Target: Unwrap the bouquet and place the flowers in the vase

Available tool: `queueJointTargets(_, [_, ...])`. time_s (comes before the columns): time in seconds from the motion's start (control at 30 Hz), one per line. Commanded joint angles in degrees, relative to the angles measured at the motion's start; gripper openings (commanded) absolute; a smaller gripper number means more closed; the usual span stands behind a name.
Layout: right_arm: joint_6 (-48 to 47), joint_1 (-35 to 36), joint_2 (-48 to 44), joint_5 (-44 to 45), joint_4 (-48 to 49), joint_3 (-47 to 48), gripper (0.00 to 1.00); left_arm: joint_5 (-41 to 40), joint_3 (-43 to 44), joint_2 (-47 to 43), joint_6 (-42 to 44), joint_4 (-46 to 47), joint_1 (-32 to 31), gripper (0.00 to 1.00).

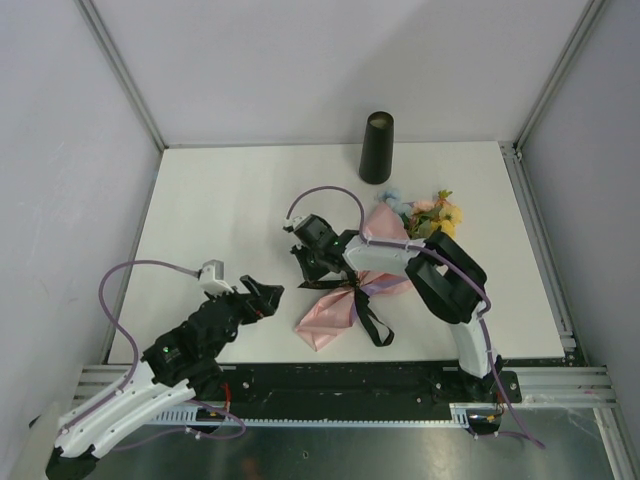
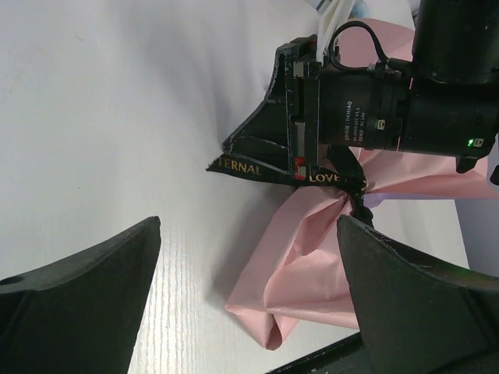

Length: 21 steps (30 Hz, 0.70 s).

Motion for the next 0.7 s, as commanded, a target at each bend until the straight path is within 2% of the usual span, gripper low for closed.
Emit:
queueJointTargets(0.0, [1.3,1.1,-1.1,1.2,0.3,-3.9,0.02,0.8,3.2,0.9,-2.1,0.1,-0.1,0.99])
queueJointTargets(0.03, [1.2,1.0,-2.2,1.0,1.1,-4.4,0.01,0.9,3.4,1.0,-2.2,0.1,-0.2,0.99])
queueJointTargets(0.1, [0.4,0.6,-4.5,-0.4,2.1,-5.5,0.05,0.7,3.7,1.0,-2.0,0.0,-0.1,0.98])
queueJointTargets(0.27, [-3.2,0.2,-8.5,-6.1,0.3,-6.3,0.38,0.6,4.5,1.1,-1.6,-0.4,-0.2,0.98])
queueJointTargets(0.37, [-6.2,0.1,-9.0,-7.4,-1.4,-6.5,0.52,0.5,4.6,0.9,-1.5,-0.4,-0.2,0.99])
queueJointTargets(0.5, [-8.3,0.2,-8.7,-7.9,-2.6,-6.6,0.6,0.1,4.2,0.0,-1.2,-0.5,-0.2,0.99])
queueJointTargets(0.67, [-9.7,1.3,-7.7,-5.0,-3.0,-6.6,0.63,-0.1,3.6,-0.7,-1.1,-0.8,-0.1,0.99])
